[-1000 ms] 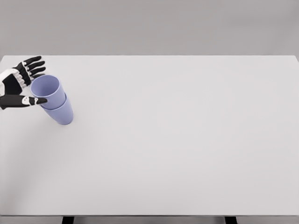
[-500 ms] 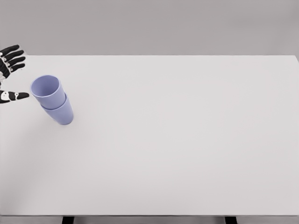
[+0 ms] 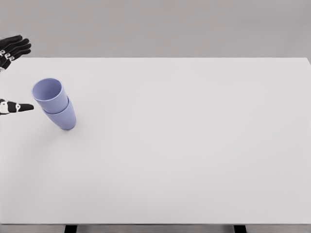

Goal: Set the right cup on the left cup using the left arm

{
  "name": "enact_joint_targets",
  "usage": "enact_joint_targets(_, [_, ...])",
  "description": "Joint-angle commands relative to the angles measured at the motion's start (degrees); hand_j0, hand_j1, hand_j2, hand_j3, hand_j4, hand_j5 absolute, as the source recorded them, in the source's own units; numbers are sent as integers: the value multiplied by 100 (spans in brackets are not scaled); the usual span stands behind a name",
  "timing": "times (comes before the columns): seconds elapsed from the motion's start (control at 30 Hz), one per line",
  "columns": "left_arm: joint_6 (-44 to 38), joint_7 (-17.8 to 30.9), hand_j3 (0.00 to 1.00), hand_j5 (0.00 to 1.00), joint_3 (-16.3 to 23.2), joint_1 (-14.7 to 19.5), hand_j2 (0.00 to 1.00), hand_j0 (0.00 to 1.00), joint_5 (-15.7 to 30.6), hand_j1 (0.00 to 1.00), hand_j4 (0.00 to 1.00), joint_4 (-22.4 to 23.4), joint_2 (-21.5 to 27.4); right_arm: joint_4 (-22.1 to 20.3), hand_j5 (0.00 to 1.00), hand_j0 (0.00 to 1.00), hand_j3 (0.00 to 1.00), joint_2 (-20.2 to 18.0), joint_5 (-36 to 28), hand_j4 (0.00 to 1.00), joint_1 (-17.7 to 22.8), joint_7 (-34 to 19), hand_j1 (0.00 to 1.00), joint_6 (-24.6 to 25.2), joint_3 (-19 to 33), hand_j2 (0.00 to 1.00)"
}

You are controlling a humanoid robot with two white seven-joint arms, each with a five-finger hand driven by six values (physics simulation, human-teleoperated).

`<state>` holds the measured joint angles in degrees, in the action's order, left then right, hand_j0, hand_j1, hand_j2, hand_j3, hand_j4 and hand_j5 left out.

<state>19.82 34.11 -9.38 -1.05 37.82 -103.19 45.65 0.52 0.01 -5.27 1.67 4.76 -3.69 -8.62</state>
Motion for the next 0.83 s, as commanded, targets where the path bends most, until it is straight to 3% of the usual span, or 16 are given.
enact_joint_targets(0.0, [1023, 89, 100, 100, 296, 0, 100, 100, -257, 100, 100, -17, -30, 1, 100, 100, 100, -1, -1, 100, 0, -2, 100, 0, 0, 100])
enact_joint_targets(0.07, [1518, 89, 100, 100, 437, -26, 100, 100, -319, 100, 100, -17, -56, 1, 100, 100, 100, -1, -1, 100, 0, -2, 100, 0, 0, 100])
enact_joint_targets(0.17, [1518, 89, 100, 100, 569, -35, 100, 100, -380, 100, 100, -17, -65, 1, 100, 100, 100, -1, -1, 100, 0, -2, 100, 0, 0, 100])
enact_joint_targets(0.23, [1518, 89, 100, 100, 744, 0, 100, 100, -688, 100, 100, -17, -74, 1, 100, 100, 100, -1, -1, 100, 0, -2, 100, 0, 0, 100])
enact_joint_targets(0.3, [1518, 89, 100, 100, 1122, 149, 100, 100, -723, 100, 100, -17, -74, 1, 100, 100, 100, -1, -1, 100, 0, -2, 100, 0, 0, 100])
enact_joint_targets(0.37, [1518, 89, 100, 100, 1509, 554, 100, 100, -785, 100, 100, -17, -118, 1, 100, 100, 100, -1, -1, 100, 0, -2, 100, 0, 0, 100])
enact_joint_targets(0.8, [1518, 89, 100, 100, 1474, 519, 100, 100, -811, 100, 100, -17, -144, 1, 100, 100, 100, -1, -1, 100, 0, -2, 100, 0, 0, 100])
